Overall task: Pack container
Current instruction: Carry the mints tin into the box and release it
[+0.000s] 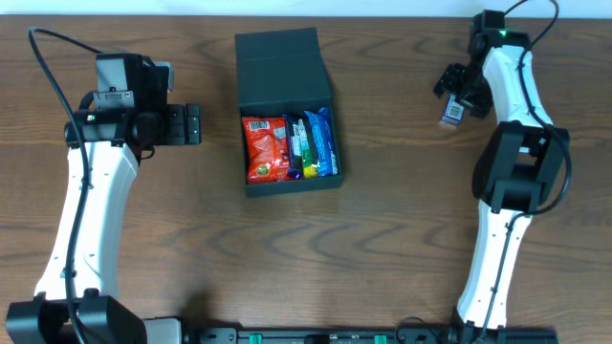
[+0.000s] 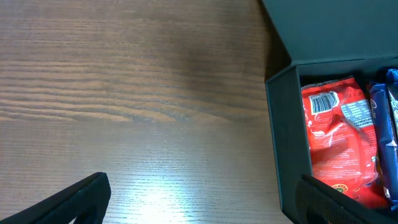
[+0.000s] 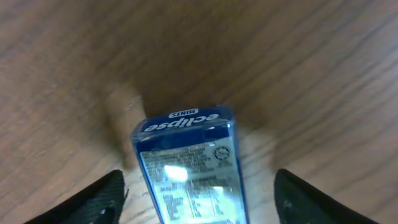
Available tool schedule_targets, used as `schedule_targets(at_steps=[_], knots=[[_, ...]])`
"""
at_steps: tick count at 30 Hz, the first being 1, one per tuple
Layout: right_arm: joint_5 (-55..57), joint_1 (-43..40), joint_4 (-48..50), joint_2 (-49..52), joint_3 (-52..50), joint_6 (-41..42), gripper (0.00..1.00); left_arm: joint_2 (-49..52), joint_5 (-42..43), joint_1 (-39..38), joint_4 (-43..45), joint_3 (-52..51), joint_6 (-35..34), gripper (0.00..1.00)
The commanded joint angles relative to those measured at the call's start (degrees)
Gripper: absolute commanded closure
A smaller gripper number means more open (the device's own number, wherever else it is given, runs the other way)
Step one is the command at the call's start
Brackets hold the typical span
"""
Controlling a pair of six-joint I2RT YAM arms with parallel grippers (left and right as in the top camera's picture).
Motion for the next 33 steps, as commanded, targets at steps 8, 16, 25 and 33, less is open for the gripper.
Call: schedule_targets(at_steps=[8,16,25,33], knots=[[-0.90,-0.04,0.57,1.14,0.24,-0.04,0.45,0.17,0.63,0.13,0.39,1.25,-0.76,0.05],[-0.90,-0.04,0.52,1.14,0.24,-0.04,0.56,0.17,1.55,0.13,0.35,1.25,-0.85,0.05],[-0.94,0.48,-0.96,0.79,0.48,-0.04,0.71,0.17,1.73,0.11,0.31,1.25,-1.20,0.05],[-0.96,4.46,-6.21,-3.87,7.63,-2.23,0.90,0.17,1.70,0.11,0.33,1.25,-1.16,0.05]])
